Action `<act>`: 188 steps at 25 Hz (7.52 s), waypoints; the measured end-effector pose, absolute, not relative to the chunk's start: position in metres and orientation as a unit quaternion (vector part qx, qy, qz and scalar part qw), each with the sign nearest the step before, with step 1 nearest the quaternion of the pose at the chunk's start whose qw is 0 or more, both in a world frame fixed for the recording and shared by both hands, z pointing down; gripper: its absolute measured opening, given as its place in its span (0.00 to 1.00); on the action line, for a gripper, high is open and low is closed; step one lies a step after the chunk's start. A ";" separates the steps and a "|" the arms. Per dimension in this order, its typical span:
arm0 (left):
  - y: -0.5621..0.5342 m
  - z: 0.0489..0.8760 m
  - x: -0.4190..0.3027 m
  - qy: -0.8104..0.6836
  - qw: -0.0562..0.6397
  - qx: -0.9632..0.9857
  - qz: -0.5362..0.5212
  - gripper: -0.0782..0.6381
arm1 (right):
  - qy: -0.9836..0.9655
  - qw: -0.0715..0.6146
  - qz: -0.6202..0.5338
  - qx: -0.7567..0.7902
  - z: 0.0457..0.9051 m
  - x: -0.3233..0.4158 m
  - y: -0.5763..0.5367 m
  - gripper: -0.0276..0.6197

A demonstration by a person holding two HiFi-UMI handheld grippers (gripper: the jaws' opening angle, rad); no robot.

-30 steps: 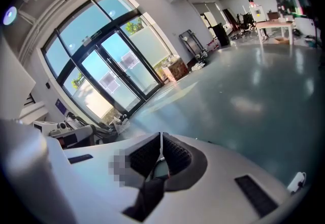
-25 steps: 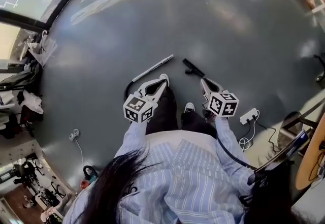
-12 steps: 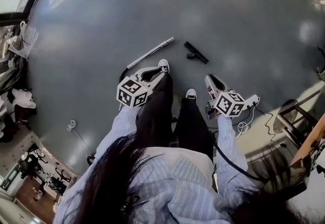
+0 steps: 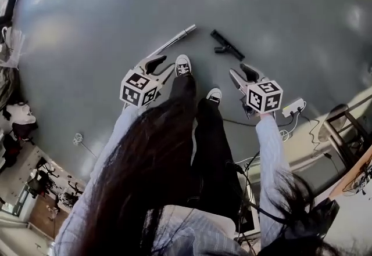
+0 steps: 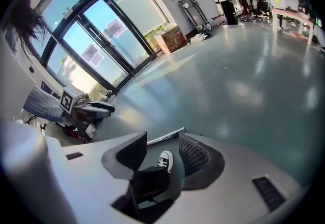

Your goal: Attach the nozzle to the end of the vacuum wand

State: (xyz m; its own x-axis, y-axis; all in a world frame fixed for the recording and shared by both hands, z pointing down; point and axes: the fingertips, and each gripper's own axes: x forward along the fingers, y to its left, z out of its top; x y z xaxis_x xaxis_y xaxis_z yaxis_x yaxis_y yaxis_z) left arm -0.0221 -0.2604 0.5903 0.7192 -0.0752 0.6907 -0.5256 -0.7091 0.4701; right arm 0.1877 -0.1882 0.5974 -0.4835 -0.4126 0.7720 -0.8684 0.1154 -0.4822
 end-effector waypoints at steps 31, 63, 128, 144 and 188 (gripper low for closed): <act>-0.276 1.093 -0.038 -0.112 0.124 0.856 0.490 0.38 | -0.718 0.575 0.259 0.295 1.095 0.290 -0.147 0.42; -0.282 1.112 -0.032 -0.101 0.139 0.879 0.445 0.35 | -0.791 0.519 0.192 0.261 1.083 0.208 -0.343 0.39; -0.314 1.025 -0.004 -0.175 0.103 0.914 0.351 0.38 | -0.777 0.544 0.141 0.284 1.030 0.236 -0.344 0.39; -0.324 1.011 -0.010 -0.269 0.219 0.896 0.277 0.13 | -0.808 0.208 0.315 0.452 0.983 0.197 -0.322 0.07; -0.086 0.347 0.036 -0.314 0.260 0.880 0.243 0.12 | -0.823 0.212 0.391 0.354 0.385 0.098 -0.109 0.06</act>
